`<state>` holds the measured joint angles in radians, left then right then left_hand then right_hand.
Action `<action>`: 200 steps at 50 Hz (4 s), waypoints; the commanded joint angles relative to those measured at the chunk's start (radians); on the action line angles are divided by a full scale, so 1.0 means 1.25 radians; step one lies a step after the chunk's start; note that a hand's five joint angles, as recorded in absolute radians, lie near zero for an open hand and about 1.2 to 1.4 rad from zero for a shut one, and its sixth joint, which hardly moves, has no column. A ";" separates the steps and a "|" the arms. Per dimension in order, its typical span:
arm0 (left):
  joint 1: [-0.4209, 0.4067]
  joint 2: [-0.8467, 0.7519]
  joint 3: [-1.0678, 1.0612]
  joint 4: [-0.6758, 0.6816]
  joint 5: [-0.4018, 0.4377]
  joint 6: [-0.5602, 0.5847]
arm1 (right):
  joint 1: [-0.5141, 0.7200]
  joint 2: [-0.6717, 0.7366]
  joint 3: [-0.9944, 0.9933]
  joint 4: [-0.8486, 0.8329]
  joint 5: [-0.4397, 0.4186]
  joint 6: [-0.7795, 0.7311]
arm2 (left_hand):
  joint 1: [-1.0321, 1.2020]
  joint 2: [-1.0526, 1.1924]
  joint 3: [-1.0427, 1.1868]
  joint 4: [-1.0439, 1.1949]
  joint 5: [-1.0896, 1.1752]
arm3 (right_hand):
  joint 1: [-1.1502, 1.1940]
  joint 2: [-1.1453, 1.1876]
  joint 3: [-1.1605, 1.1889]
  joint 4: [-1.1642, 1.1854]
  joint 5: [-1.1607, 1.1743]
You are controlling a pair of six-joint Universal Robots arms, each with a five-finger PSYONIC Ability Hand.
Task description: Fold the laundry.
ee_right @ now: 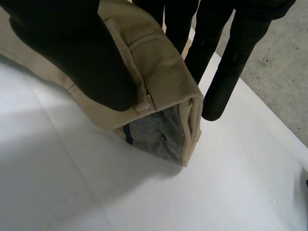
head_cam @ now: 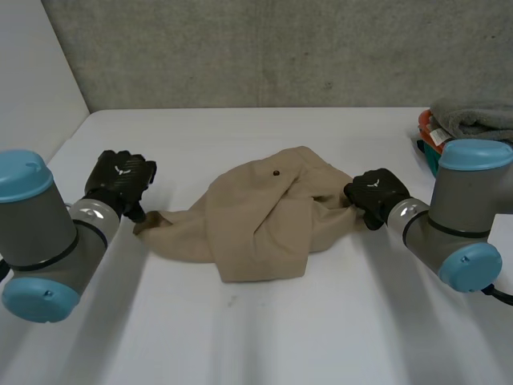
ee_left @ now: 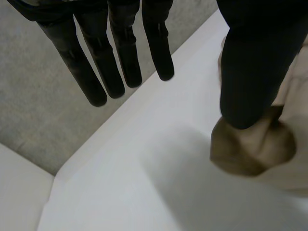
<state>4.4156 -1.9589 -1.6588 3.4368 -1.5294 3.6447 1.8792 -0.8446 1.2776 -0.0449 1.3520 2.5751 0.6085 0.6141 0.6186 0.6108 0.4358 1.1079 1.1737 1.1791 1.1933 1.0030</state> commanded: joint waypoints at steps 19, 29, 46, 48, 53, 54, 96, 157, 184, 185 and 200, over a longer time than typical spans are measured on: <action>-0.042 -0.104 0.074 -0.087 0.023 0.110 | 0.016 -0.047 0.016 0.041 -0.004 0.036 | 0.622 0.618 0.614 0.620 0.621 | 0.231 0.178 0.174 0.162 0.175; -0.101 0.143 0.021 -0.154 -0.021 0.048 | -0.013 -0.232 0.015 0.182 -0.040 -0.024 | 0.630 0.626 0.622 0.628 0.629 | 0.231 0.178 0.174 0.162 0.175; -0.117 0.215 0.058 -0.280 0.034 -0.232 | 0.050 -0.133 -0.376 0.313 0.009 0.054 | 0.630 0.626 0.622 0.628 0.629 | 0.231 0.178 0.174 0.162 0.175; -0.115 0.146 0.076 -0.291 0.033 -0.236 | 0.080 -0.045 -0.440 0.338 0.053 0.035 | 0.630 0.626 0.622 0.628 0.629 | 0.231 0.178 0.174 0.162 0.175; -0.110 0.020 0.128 -0.332 0.018 -0.239 | 0.135 0.149 -0.564 0.311 0.145 -0.036 | 0.630 0.626 0.622 0.628 0.629 | 0.231 0.178 0.174 0.162 0.175; -0.107 0.006 0.135 -0.333 0.016 -0.239 | 0.141 0.170 -0.577 0.299 0.155 -0.041 | 0.630 0.626 0.622 0.628 0.629 | 0.231 0.178 0.174 0.162 0.175; 0.008 -0.007 0.162 -0.398 0.096 -0.217 | 0.026 0.143 -0.601 0.413 -0.185 0.073 | -0.107 -0.111 -0.115 -0.109 -0.108 | -0.498 -0.550 -0.555 -0.566 -0.553; -0.118 0.026 0.288 -0.102 -0.124 -0.227 | 0.070 -0.160 -0.107 -0.151 -0.070 0.137 | 0.630 0.626 0.622 0.628 0.629 | 0.231 0.178 0.174 0.162 0.175; -0.107 0.136 -0.014 -0.205 -0.077 -0.091 | 0.045 -0.295 0.204 0.041 0.068 0.059 | -0.180 -0.184 -0.188 -0.182 -0.181 | -0.688 -0.740 -0.745 -0.756 -0.744; -0.101 0.142 -0.016 -0.210 -0.074 -0.092 | 0.040 -0.300 0.204 0.052 0.069 0.071 | -0.180 -0.184 -0.188 -0.182 -0.181 | -0.704 -0.757 -0.761 -0.773 -0.760; 0.005 0.104 -0.045 -0.318 0.083 -0.096 | 0.039 -0.224 0.182 0.106 -0.025 0.161 | -0.138 -0.142 -0.146 -0.139 -0.139 | -0.505 -0.558 -0.562 -0.573 -0.561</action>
<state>4.3844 -1.7745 -1.6923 3.0559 -1.4975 3.5230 1.9034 -1.2004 1.5278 0.1071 1.3778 2.7878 0.3925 0.3779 0.3845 0.3686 0.1876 0.3131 0.3134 0.3182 0.3111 0.1503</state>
